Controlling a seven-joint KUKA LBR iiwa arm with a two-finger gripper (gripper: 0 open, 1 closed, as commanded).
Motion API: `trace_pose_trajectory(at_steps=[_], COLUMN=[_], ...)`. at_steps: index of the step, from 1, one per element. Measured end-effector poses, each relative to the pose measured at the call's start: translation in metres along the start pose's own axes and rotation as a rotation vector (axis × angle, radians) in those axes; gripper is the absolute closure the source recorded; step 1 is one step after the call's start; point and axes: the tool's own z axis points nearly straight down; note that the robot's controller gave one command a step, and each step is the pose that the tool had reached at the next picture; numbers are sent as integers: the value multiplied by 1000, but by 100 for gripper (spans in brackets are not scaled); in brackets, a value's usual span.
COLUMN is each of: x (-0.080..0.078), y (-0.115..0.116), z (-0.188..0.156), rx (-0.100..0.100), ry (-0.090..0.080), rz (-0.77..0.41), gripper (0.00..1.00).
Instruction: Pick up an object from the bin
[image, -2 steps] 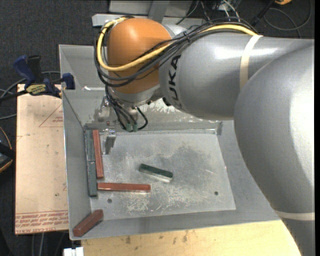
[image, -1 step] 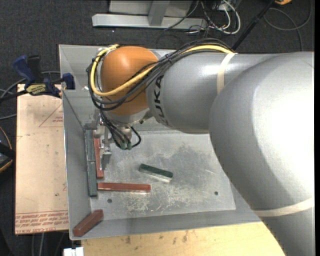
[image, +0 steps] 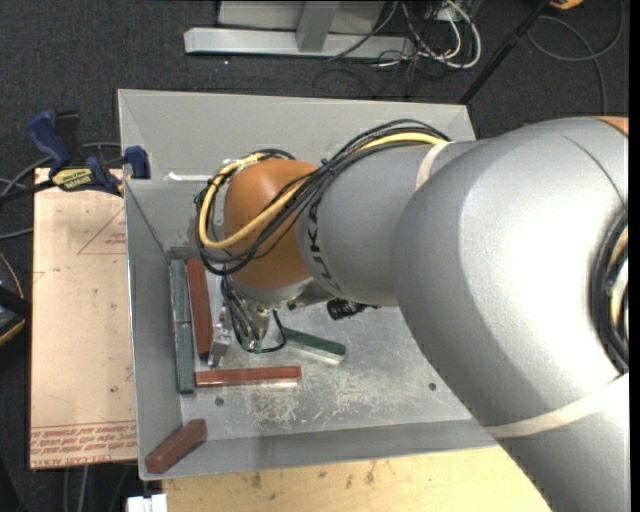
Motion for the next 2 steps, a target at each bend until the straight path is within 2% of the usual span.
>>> trace_pose_trajectory(at_steps=[1, 2], x=[0, 0], y=[0, -3], z=[0, -45], rx=[0, 3], ry=[0, -3], rz=[0, -10], gripper=[100, 100])
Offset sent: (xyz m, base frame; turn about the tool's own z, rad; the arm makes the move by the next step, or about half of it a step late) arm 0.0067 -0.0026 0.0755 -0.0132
